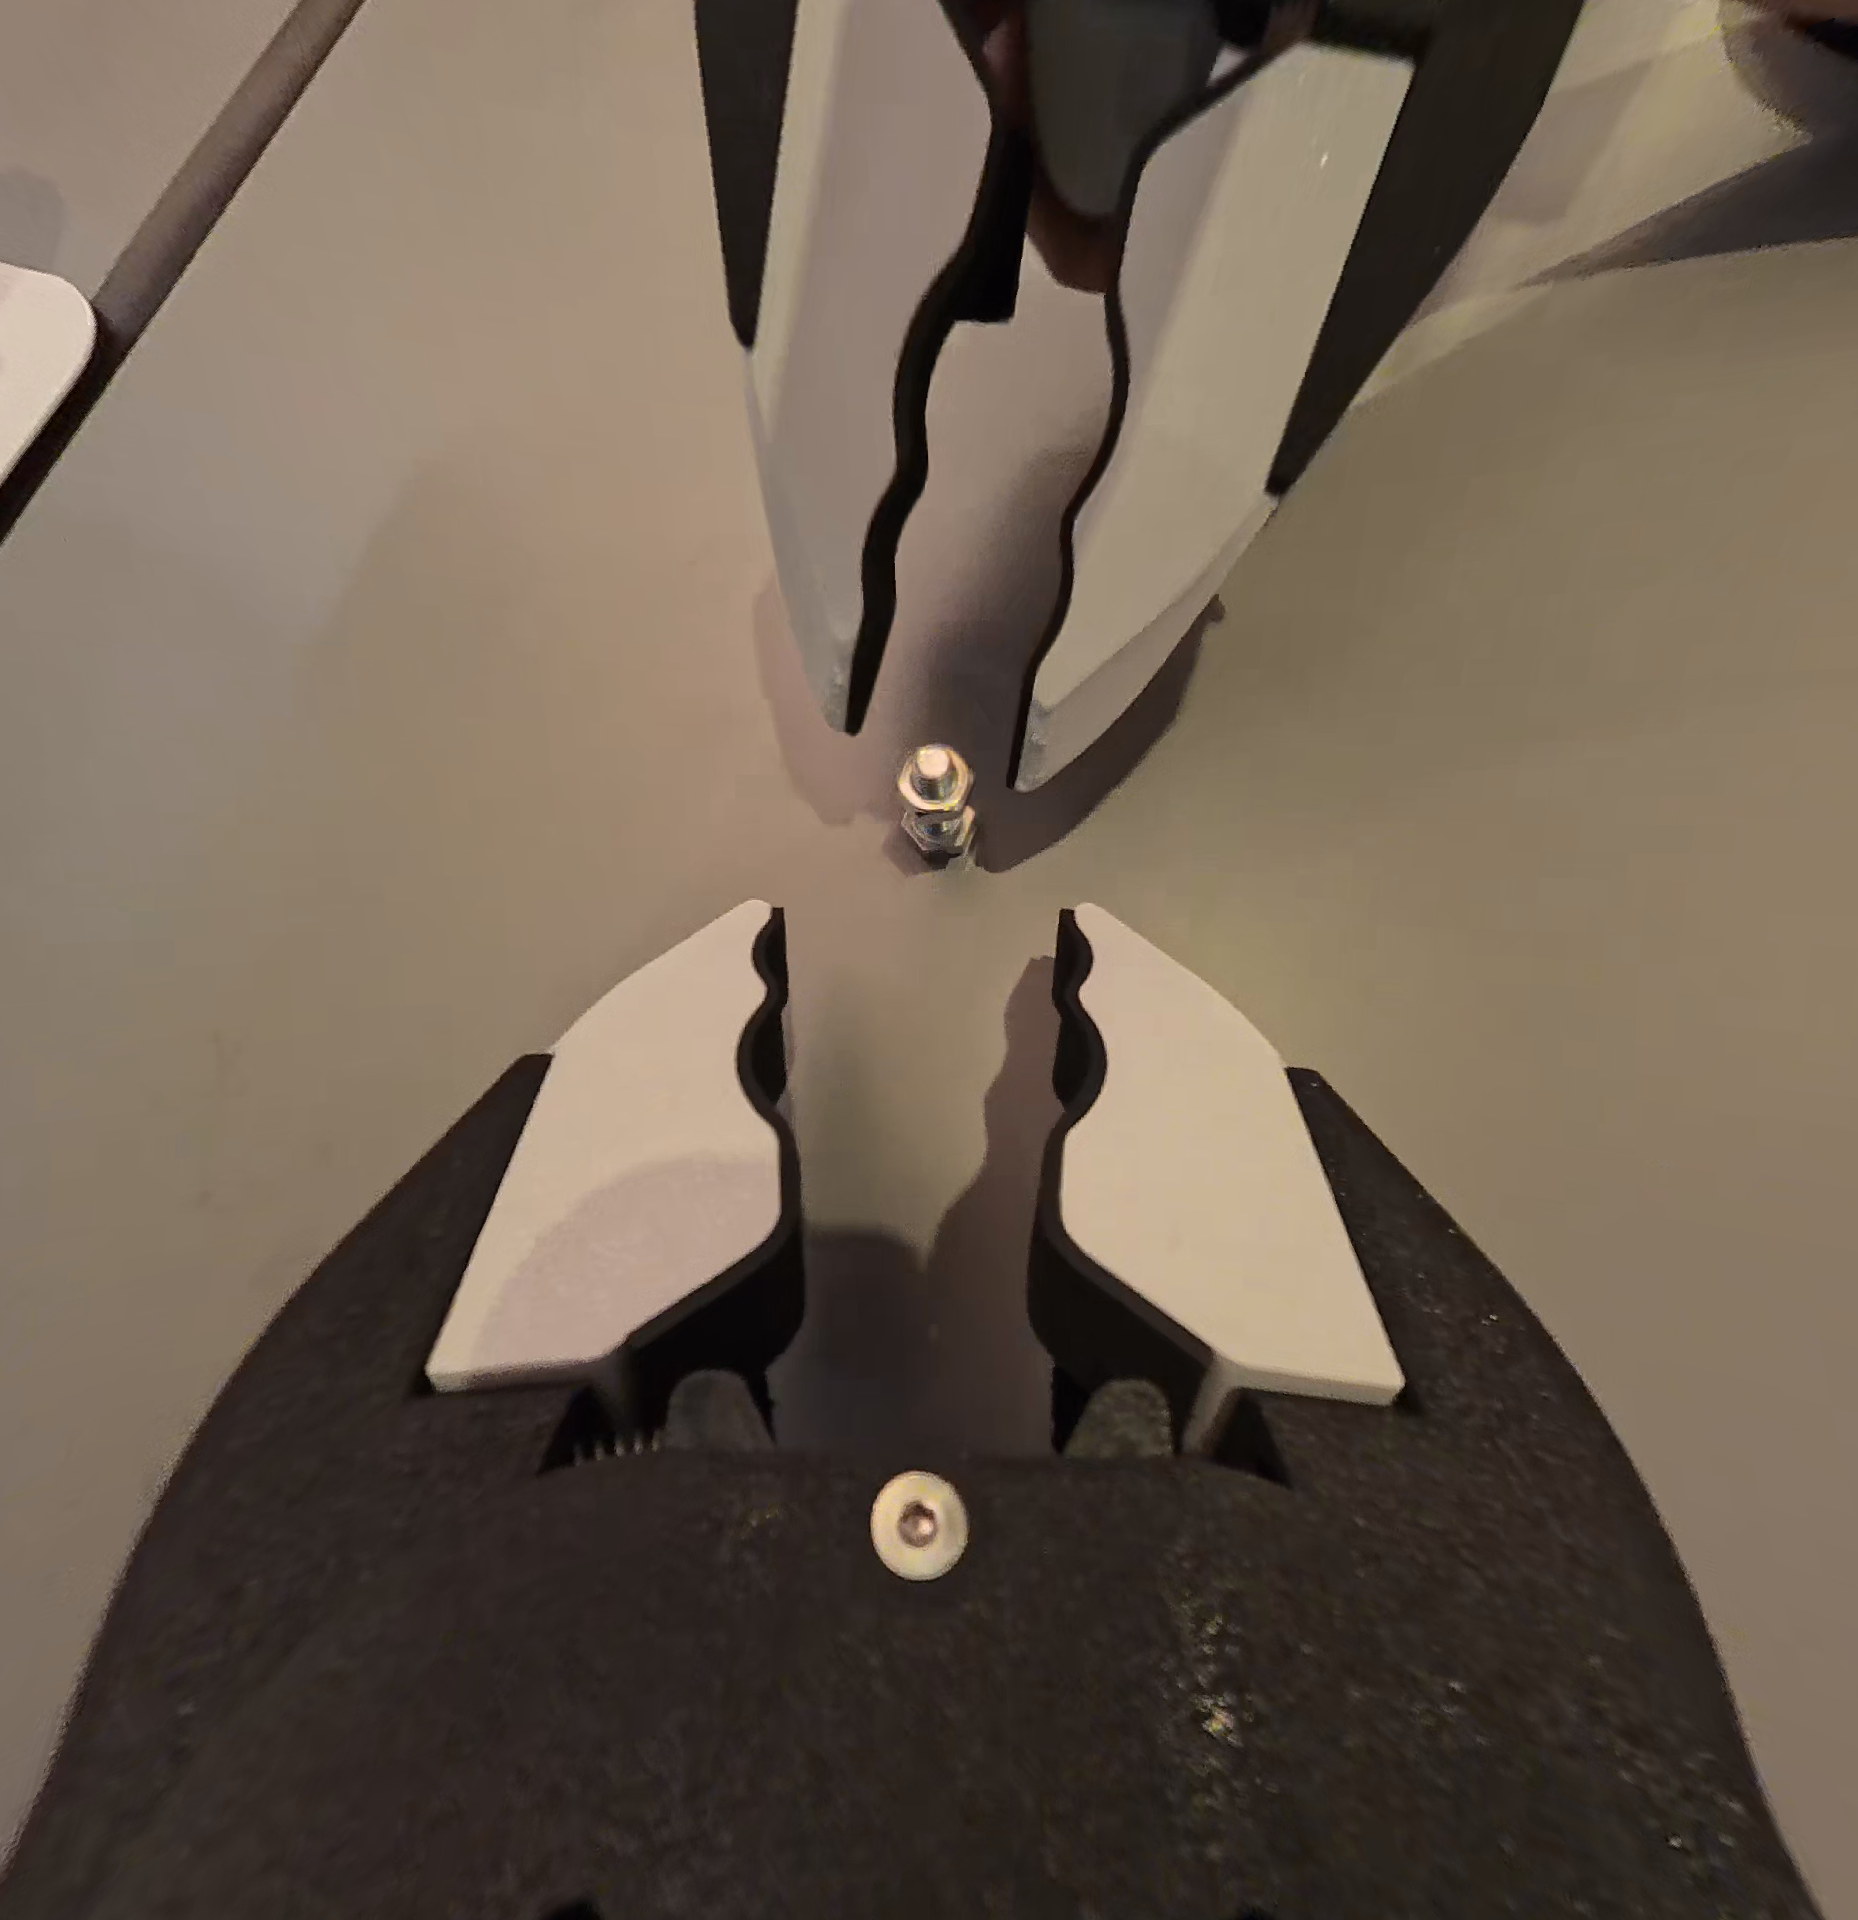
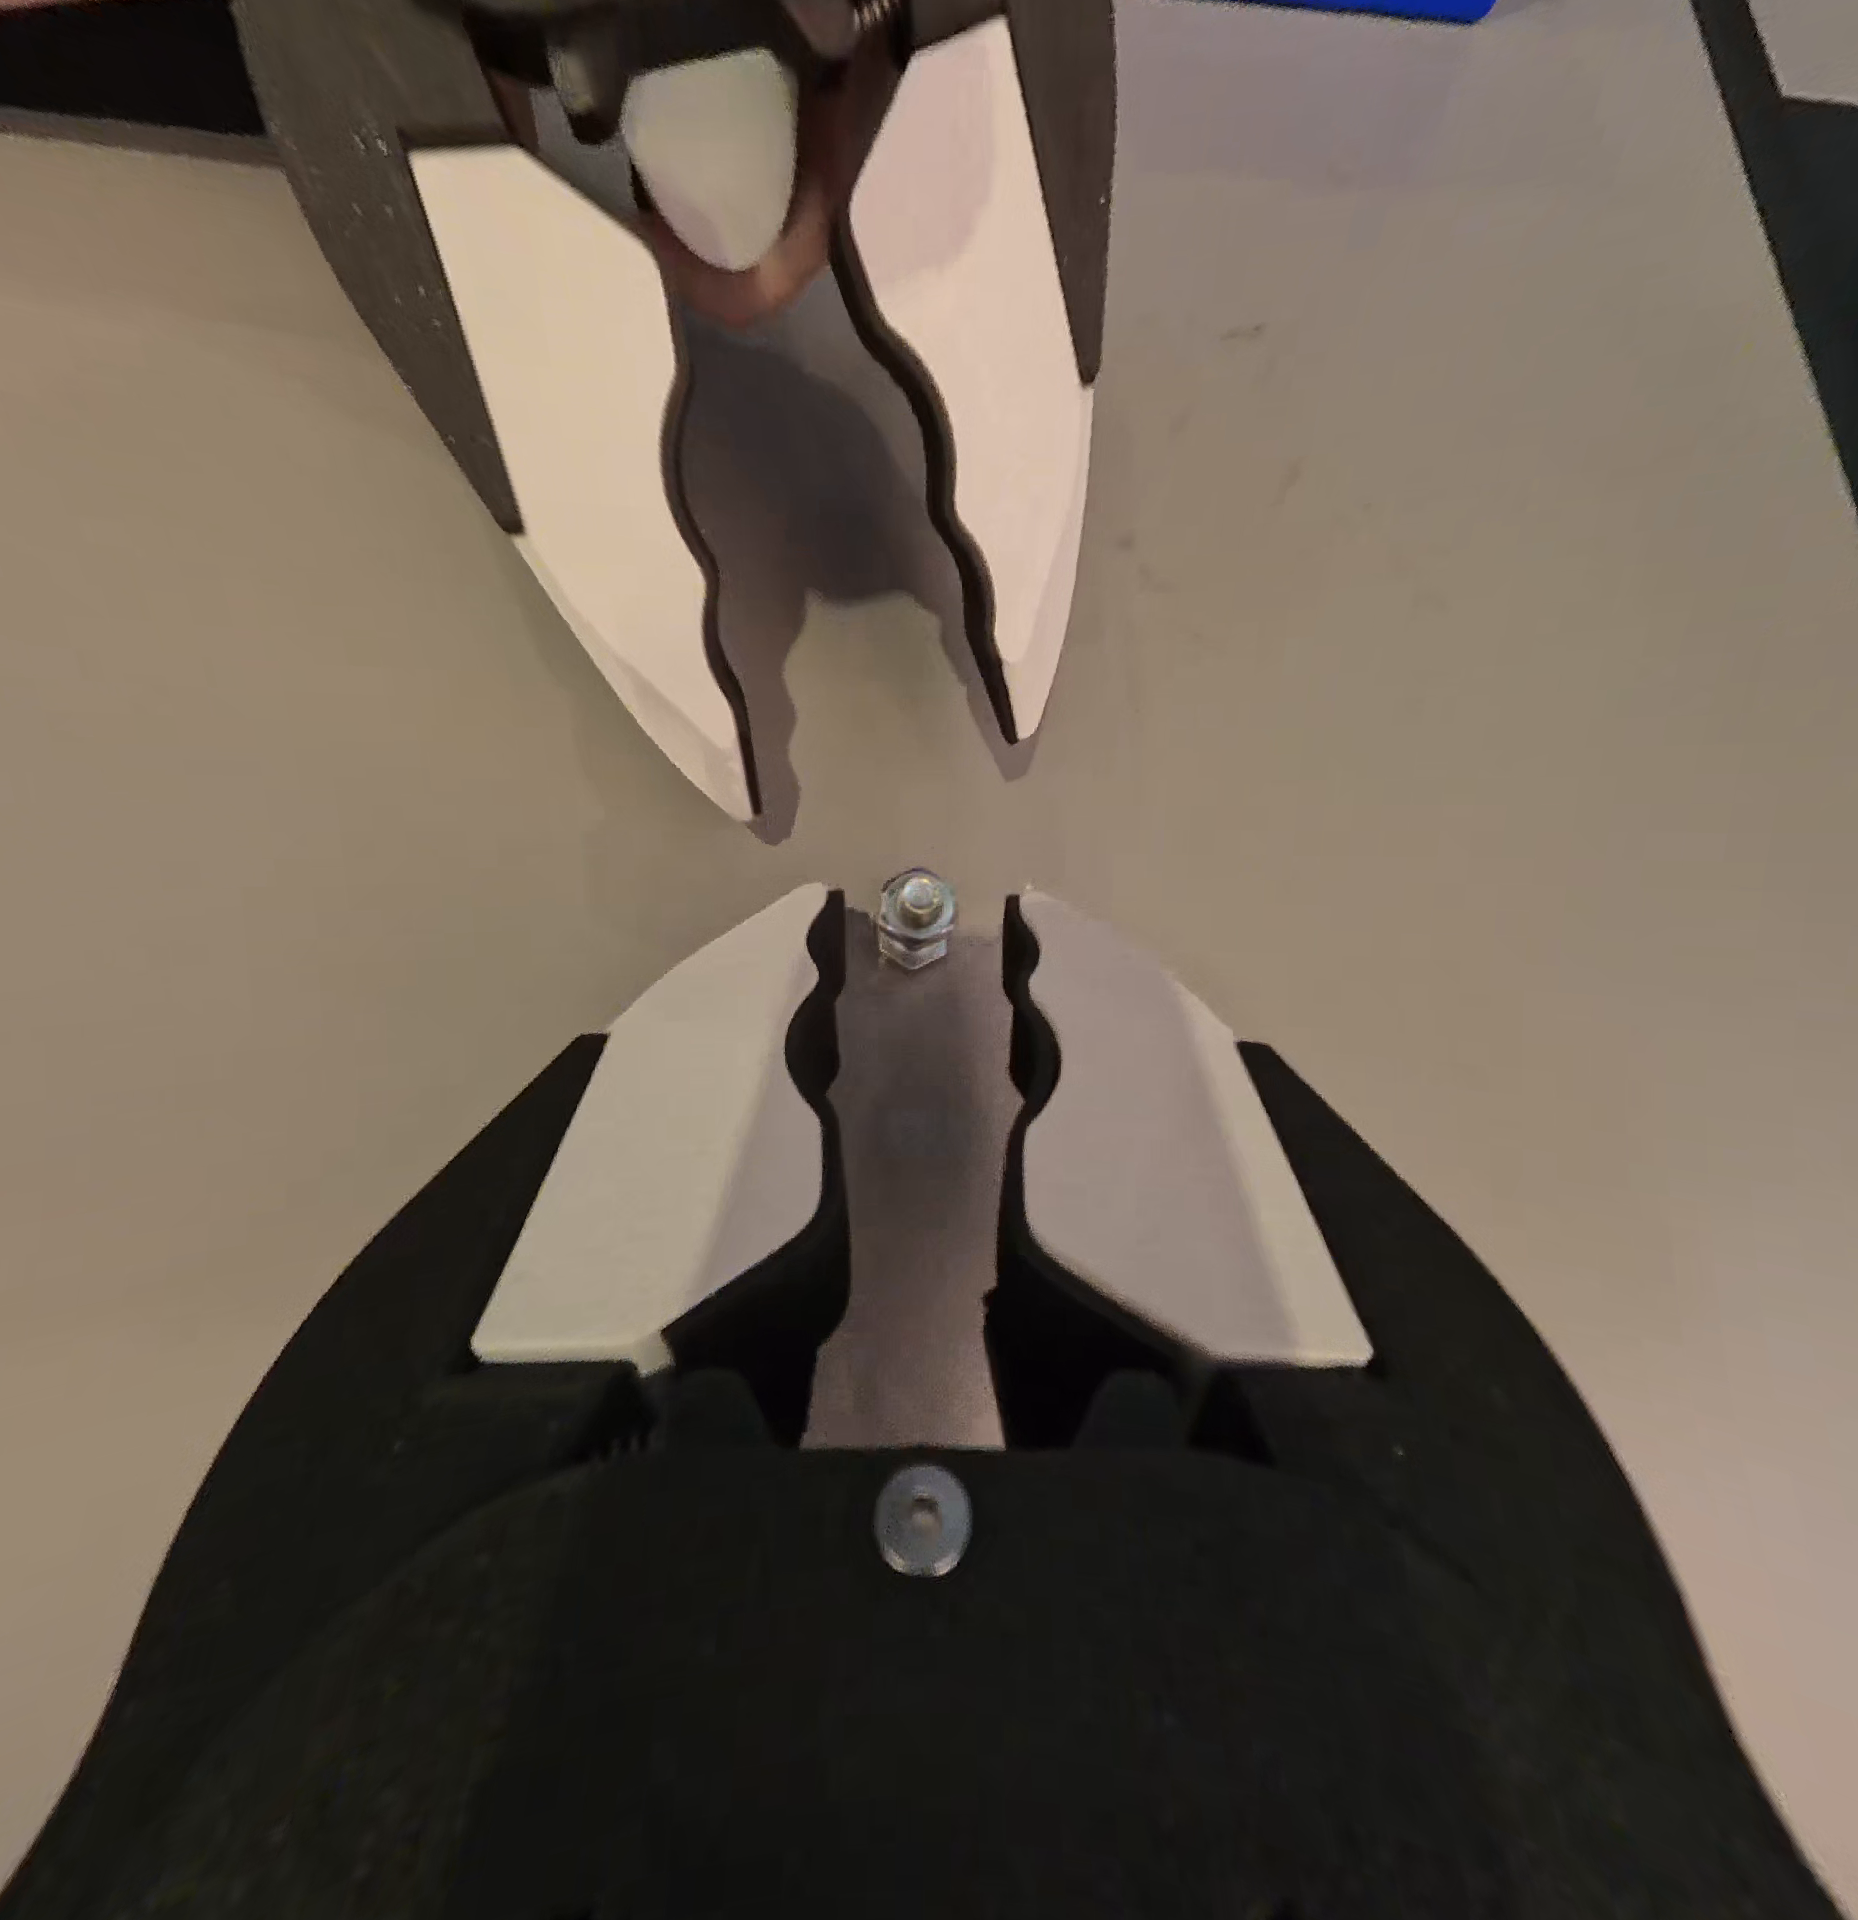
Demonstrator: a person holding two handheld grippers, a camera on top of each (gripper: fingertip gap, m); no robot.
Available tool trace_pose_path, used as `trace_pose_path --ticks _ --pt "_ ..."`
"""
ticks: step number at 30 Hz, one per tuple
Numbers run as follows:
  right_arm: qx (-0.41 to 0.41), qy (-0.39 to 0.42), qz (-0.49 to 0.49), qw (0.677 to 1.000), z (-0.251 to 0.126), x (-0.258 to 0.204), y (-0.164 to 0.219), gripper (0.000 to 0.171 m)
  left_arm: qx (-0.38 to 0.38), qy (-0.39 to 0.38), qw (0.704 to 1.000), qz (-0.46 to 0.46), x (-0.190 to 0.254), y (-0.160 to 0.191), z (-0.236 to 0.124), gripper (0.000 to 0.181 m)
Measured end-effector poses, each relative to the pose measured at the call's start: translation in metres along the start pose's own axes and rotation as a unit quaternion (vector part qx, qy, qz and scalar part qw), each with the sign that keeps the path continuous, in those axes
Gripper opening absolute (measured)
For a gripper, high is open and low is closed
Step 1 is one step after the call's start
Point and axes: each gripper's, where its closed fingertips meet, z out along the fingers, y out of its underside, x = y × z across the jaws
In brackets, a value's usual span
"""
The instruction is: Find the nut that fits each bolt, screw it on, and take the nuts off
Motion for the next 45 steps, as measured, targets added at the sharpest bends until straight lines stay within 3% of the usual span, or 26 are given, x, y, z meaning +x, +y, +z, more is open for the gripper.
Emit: trace_pose_path --ticks 8,15,29,45 --pt "0.000 -0.025 0.018 1.000 0.008 -0.002 0.006 0.014 0.004 0.011 1.000 -0.002 0.001 0.001 0.000 0.049" --pt "0.013 -0.033 0.040 0.999 0.004 0.000 0.001 0.014 0.009 0.017 1.000 -0.010 0.004 0.000 0.006 0.049" --pt "0.158 -0.081 0.047 0.983 -0.057 -0.016 -0.059 0.014 0.195 0.035 0.979 -0.044 0.019 -0.066 -0.019 0.035" --pt "0.171 -0.085 0.025 0.981 -0.058 -0.026 -0.070 0.014 0.213 0.043 0.976 -0.033 0.030 -0.075 -0.017 0.021"
